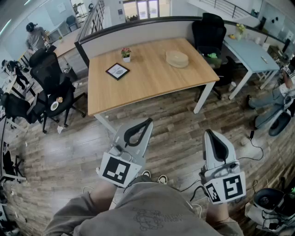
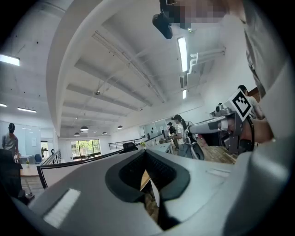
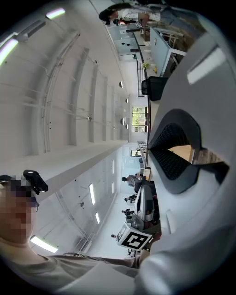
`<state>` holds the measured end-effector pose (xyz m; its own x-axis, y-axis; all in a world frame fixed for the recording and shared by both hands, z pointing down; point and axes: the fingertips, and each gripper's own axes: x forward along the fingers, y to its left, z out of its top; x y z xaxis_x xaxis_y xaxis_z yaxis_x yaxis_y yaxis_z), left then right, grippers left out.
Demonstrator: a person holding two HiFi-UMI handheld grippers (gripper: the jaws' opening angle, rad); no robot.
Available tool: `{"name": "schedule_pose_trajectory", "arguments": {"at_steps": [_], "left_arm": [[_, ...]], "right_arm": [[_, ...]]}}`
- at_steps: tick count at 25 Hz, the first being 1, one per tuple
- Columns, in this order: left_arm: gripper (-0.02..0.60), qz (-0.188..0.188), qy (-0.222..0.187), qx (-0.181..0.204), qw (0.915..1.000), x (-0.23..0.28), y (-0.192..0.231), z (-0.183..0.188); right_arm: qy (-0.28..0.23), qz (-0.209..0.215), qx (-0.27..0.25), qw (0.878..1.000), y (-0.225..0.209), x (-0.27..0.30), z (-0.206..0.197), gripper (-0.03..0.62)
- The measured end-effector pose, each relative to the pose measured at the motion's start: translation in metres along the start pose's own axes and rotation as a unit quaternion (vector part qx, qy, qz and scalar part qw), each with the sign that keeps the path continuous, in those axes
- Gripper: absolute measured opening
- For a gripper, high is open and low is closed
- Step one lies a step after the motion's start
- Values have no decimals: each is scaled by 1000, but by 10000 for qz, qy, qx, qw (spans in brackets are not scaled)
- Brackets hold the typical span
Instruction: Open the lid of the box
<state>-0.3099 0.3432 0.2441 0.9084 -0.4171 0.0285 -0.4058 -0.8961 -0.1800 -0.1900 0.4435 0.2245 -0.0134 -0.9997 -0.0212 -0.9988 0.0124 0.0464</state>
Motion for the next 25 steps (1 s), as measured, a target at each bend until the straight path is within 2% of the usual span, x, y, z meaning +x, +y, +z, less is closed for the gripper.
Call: {"name": "schedule_pose_trajectory", "arguments": {"at_steps": [13,19,20,21,22,23,25], "left_arm": [[2,2,30,-70,10000,4,-4,-4],[3,78,-105,-105,9999,6,-7,4],[29,110,-98,-122,9998,6,-7,4],[140,124,-85,-134,9998,8,-7,3],[206,136,-82,-142,9998,9,-7,2],[229,153,-101,-147,9997,11,-6,1],[261,164,-135,-145,9997,15,-3,-2]], "right_arm": [[62,-147,52,9999,-15,-3,-13,11],[-404,-18,246,9989,-22,-17,1,15],[-444,-46,249,9987,-23,-19,2,26],[-478,-97,233,9985,-25,-19,3,89],[-526,-178,212,9982,-28,-19,4,203],[-592,-281,194,9977,-31,-19,4,237],[-664,-413,190,9968,-37,-18,4,255]]}}
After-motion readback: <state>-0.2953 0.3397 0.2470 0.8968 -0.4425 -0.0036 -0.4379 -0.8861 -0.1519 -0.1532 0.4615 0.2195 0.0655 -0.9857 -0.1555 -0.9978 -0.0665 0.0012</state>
